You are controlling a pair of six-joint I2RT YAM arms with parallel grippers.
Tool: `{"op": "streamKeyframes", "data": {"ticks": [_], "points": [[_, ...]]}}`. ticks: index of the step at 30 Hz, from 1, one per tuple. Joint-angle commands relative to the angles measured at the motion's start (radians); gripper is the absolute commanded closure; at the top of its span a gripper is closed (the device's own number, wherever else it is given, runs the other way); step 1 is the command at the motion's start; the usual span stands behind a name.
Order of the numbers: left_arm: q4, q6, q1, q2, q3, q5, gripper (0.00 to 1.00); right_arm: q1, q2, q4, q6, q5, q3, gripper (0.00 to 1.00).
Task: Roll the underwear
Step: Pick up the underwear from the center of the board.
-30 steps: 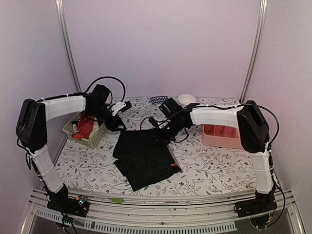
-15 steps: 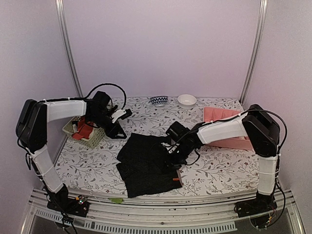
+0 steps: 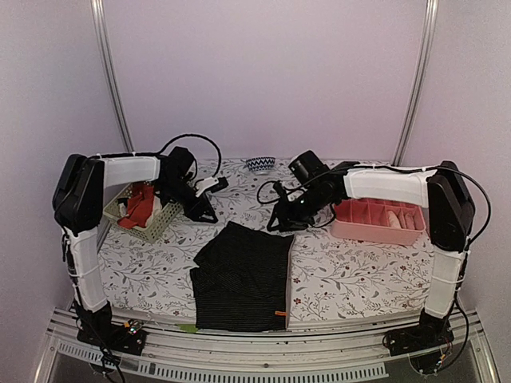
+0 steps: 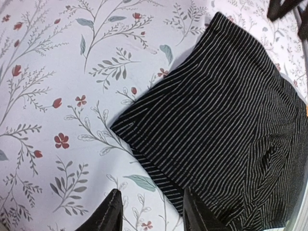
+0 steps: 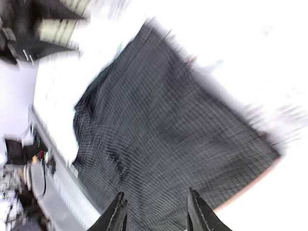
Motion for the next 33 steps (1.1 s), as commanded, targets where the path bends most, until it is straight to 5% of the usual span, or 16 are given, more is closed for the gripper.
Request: {"op": "streamKeyframes", "data": {"ticks": [1, 17, 28, 33], "points": [[-0.083, 0.064, -0.010, 0.122, 0.145, 0.025, 0.57, -0.056, -0.006, -0.122, -0.069, 0.124, 0.014, 0.55], [-0.114, 0.052, -0.022, 0.282, 0.304, -0.015, 0.57, -0.138, 0.208, -0.118, -0.119, 0.075, 0.074, 0.53], [-0.116, 0.057, -0.024, 0.321, 0.338, -0.016, 0.57, -0.162, 0.235, -0.103, -0.145, -0.026, 0.092, 0.78], [-0.156, 0.049, -0.024, 0.379, 0.426, 0.021, 0.59, -0.178, 0.236, -0.103, -0.146, -0.030, 0.094, 0.98]]}}
